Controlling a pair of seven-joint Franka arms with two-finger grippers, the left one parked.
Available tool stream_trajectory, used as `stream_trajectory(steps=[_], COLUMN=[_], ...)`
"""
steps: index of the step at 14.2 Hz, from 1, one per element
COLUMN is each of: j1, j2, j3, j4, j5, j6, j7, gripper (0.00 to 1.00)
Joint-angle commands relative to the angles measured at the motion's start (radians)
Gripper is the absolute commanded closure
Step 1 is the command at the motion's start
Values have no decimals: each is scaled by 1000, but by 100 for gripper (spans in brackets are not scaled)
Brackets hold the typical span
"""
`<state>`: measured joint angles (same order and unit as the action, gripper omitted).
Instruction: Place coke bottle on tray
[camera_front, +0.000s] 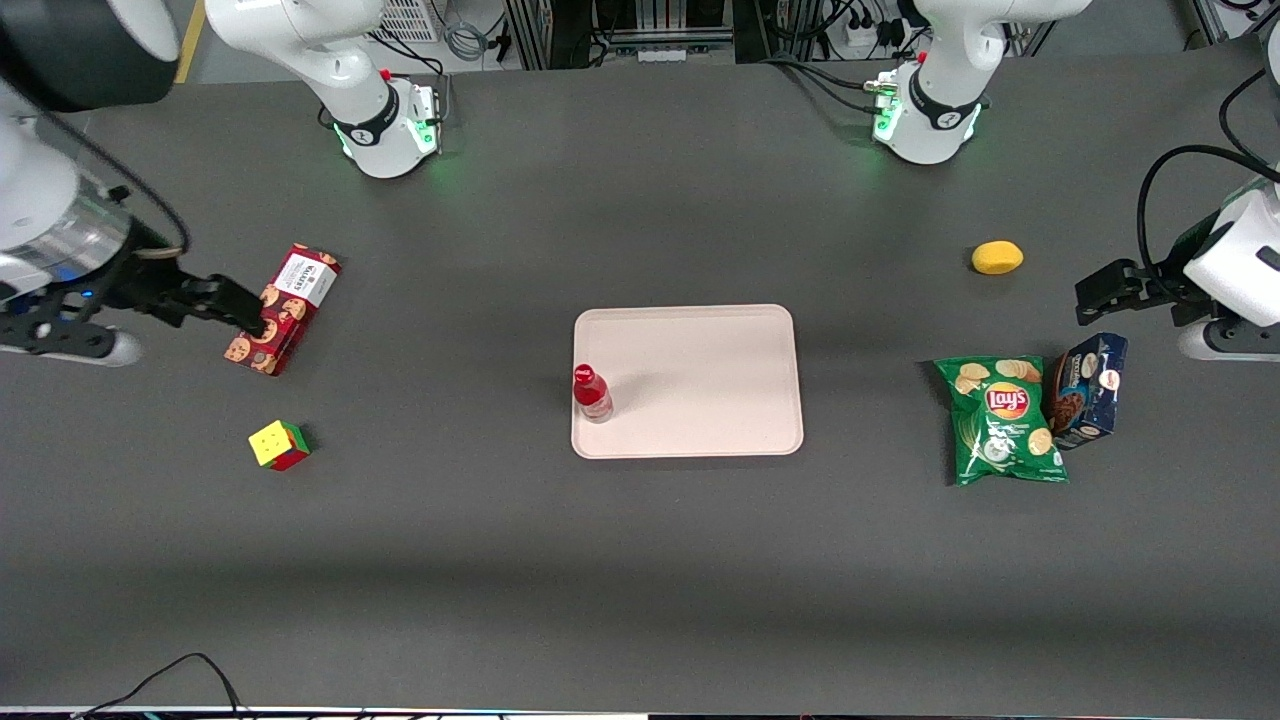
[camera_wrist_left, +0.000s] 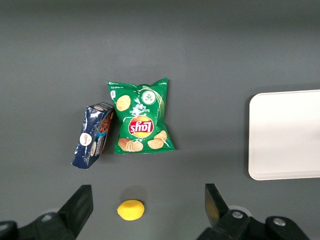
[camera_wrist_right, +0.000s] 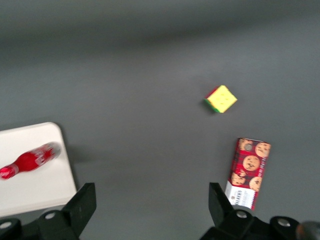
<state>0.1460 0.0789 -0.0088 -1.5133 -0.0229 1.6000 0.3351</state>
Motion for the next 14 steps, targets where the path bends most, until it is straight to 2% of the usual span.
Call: stream_trajectory(steps=[1,3,6,14], j1=[-77,-94,-128,-137], j2=[-7,-7,-8,-5], j3=[-34,-65,-66,-77], j4=[-12,-12,-4,-1], j5=[5,8,11,8], j6=[-12,-14,-14,-14], j7=[-15,-16,-11,-16], gripper=[0,0,0,0])
